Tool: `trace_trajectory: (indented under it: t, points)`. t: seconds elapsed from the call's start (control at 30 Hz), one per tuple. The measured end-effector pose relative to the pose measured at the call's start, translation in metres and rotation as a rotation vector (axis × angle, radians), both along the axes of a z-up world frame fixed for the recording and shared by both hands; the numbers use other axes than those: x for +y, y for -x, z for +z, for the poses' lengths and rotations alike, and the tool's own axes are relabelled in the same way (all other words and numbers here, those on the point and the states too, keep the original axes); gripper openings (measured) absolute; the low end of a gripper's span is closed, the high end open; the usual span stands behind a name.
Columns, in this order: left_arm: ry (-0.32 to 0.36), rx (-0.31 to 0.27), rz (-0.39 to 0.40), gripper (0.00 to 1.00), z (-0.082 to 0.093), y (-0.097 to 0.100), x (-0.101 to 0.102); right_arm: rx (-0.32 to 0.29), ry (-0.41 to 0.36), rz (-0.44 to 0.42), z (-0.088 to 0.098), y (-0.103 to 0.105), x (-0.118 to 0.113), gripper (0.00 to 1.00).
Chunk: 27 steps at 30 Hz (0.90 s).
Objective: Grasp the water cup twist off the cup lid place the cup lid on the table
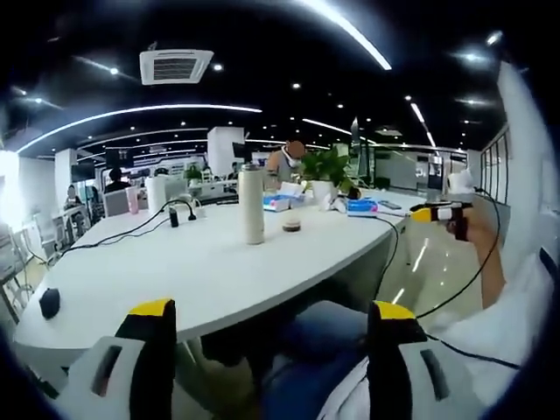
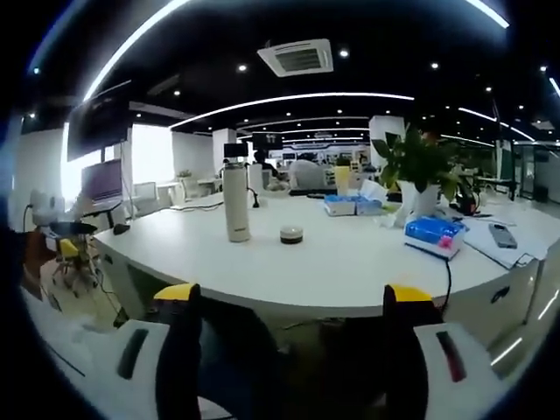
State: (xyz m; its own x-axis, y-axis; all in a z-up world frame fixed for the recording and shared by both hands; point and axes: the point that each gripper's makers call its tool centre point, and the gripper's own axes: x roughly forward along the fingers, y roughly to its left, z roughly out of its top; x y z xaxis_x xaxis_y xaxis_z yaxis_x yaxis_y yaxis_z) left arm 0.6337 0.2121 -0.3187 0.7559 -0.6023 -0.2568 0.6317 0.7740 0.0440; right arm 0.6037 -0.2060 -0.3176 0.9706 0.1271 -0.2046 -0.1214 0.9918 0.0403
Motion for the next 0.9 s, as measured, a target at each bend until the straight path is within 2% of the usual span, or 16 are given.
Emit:
trace_trajectory:
  t: [0.13,0.37,0.63,0.9]
  points:
    - [-0.002,0.005,-0.024,0.9,-0.002,0.001,-0.005,-0.003,0.009,-0.004,0.001,0.001,0.001,0.86]
    - [0.007,0.021,-0.022,0.89,-0.009,-0.002,0.001,0.007,0.013,0.009,-0.001,-0.003,0.01,0.86]
    - [0.013,0.006,-0.02,0.89,-0.005,0.001,0.003,-0.013,0.023,0.009,0.005,0.002,0.01,0.87]
    - [0.008,0.002,-0.026,0.89,-0.004,0.001,-0.002,-0.002,0.021,0.016,0.001,0.004,0.012,0.87]
